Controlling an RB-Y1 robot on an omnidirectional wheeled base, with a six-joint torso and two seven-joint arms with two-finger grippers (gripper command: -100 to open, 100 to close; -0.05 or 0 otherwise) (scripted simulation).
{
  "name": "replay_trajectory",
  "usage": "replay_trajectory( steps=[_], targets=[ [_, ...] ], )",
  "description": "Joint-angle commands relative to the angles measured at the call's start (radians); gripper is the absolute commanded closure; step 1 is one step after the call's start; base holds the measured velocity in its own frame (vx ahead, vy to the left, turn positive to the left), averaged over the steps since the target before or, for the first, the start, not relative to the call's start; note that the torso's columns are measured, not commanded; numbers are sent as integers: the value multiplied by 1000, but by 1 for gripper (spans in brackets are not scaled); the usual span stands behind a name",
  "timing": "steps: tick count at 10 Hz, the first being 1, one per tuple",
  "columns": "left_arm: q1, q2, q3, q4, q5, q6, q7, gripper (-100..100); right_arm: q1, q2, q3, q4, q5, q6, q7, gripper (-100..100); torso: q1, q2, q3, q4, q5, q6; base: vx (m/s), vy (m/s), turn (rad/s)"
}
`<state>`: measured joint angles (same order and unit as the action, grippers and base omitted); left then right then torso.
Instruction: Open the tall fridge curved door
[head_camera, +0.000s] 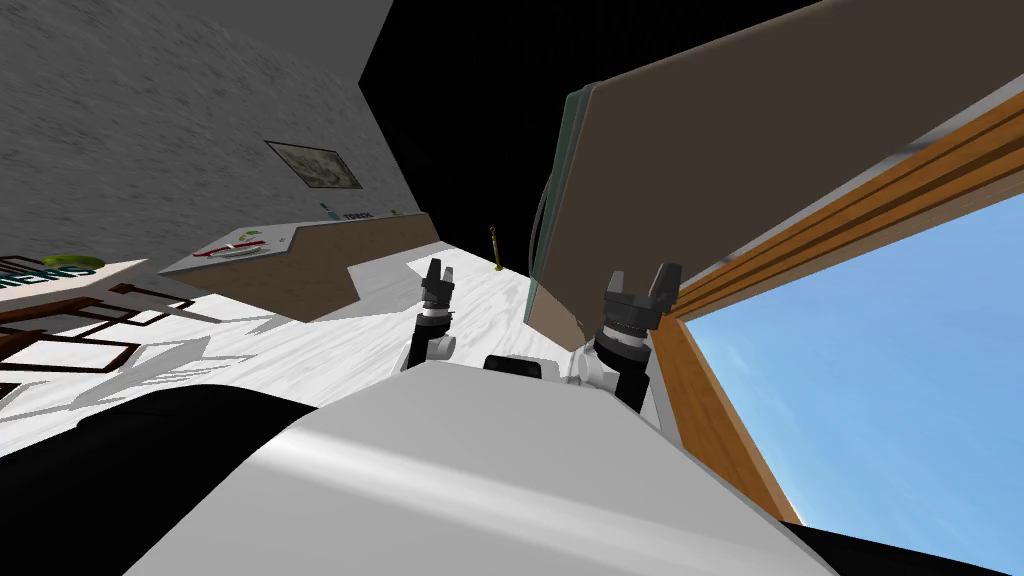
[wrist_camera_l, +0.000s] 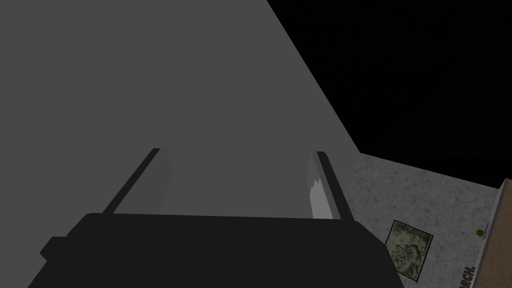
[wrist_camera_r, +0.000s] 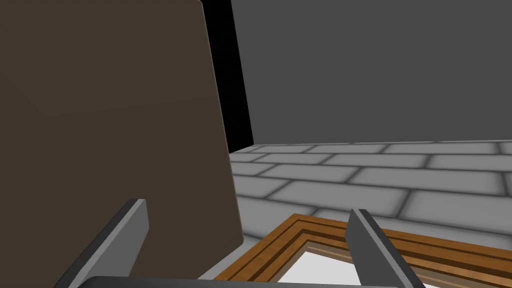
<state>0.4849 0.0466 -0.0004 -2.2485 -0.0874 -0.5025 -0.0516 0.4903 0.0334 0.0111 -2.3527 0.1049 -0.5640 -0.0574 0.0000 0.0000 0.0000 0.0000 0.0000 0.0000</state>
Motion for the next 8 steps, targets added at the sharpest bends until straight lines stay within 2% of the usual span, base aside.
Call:
replay_trajectory(
  steps=[1,8],
  targets=[
    [0,0,0,0,0,0,0,0,0,0,0,0,0,0,0,0,0,40,-82,41,0,0,0,0,0],
    [0,0,0,0,0,0,0,0,0,0,0,0,0,0,0,0,0,544,-1087,544,0,0,0,0,0]
  ],
)
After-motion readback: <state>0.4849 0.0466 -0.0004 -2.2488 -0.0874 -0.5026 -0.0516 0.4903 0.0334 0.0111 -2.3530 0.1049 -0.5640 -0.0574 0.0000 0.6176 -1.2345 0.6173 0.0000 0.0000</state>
